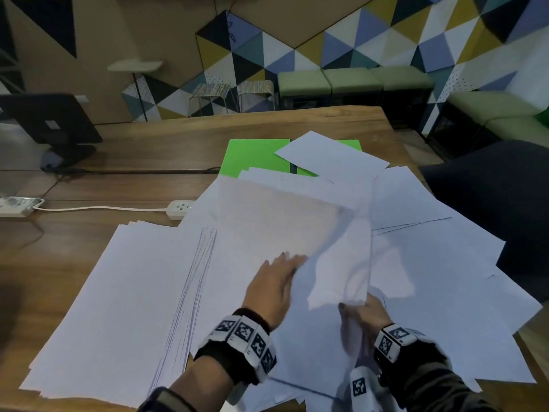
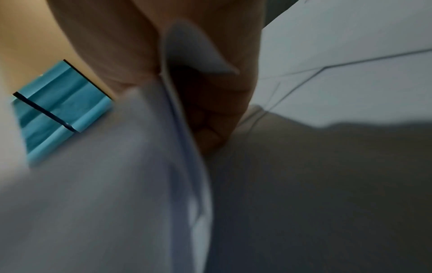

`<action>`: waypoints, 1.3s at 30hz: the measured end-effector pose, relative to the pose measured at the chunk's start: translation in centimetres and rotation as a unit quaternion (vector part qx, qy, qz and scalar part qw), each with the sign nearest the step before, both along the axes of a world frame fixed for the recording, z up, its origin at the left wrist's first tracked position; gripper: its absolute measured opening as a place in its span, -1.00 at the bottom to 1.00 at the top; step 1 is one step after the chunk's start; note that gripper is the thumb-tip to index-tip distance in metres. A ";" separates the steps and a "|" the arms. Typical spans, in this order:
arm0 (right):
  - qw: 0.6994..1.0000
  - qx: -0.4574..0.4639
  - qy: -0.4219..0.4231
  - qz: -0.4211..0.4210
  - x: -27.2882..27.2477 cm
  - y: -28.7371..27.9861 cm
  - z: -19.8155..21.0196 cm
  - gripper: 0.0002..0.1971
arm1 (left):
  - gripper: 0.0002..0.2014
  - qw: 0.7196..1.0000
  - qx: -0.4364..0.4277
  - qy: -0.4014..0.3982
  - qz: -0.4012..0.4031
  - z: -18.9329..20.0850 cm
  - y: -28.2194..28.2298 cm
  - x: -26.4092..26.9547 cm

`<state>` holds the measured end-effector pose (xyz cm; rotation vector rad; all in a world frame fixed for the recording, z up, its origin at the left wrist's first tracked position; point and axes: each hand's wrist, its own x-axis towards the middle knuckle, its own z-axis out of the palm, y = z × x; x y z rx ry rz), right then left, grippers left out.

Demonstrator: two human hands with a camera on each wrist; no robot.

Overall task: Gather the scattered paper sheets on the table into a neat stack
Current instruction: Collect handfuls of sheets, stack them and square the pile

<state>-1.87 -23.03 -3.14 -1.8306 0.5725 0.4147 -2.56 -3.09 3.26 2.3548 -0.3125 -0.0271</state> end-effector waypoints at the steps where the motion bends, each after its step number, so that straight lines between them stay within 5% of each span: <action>1: 1.000 0.021 0.020 0.012 -0.1 0.1 -0.2 -0.88 | -0.58 0.996 0.064 0.031 -0.047 -0.5 -0.3 -0.1; 5: 0.991 0.116 0.050 -0.048 -0.7 -0.4 0.7 -0.80 | -0.62 0.945 0.217 0.119 -0.214 -2.4 -0.8 -1.7; 8: 0.950 0.274 0.032 -0.150 -0.4 -1.8 2.2 -0.56 | -0.61 0.917 0.255 0.161 -0.263 -3.0 -1.0 -2.8; 12: 0.988 0.149 0.048 -0.002 -0.3 -1.8 2.1 -0.73 | -0.59 0.907 0.258 0.183 -0.279 -2.8 -0.6 -2.4; 14: 0.998 0.010 0.019 0.054 -0.1 -1.7 1.1 -0.81 | -0.50 0.942 0.173 0.192 -0.214 -2.8 0.1 -1.7; 17: 0.995 -0.085 -0.034 0.042 0.5 -1.9 0.9 -0.81 | -0.55 0.990 -0.014 0.139 -0.001 -3.4 2.3 0.5; 20: 0.991 -0.112 -0.067 -0.018 0.6 -2.5 1.0 -0.84 | -0.40 0.976 0.116 0.151 0.104 -4.3 5.0 2.7; 24: 0.989 -0.116 -0.070 -0.052 1.0 -3.3 1.0 -0.81 | -0.22 0.931 0.281 0.209 0.108 -4.6 5.3 4.2; 33: 0.996 -0.078 -0.023 0.031 0.3 -2.6 1.5 -0.70 | -0.30 0.910 0.359 0.187 0.089 -5.6 5.2 6.0; 36: 0.997 -0.067 -0.012 0.039 0.2 -2.2 1.2 -0.67 | -0.40 0.932 0.282 0.184 0.133 -4.4 5.8 6.7; 39: 0.998 -0.057 -0.011 0.039 0.4 -1.6 1.0 -0.66 | -0.44 0.947 0.108 0.178 0.244 -2.6 6.1 7.2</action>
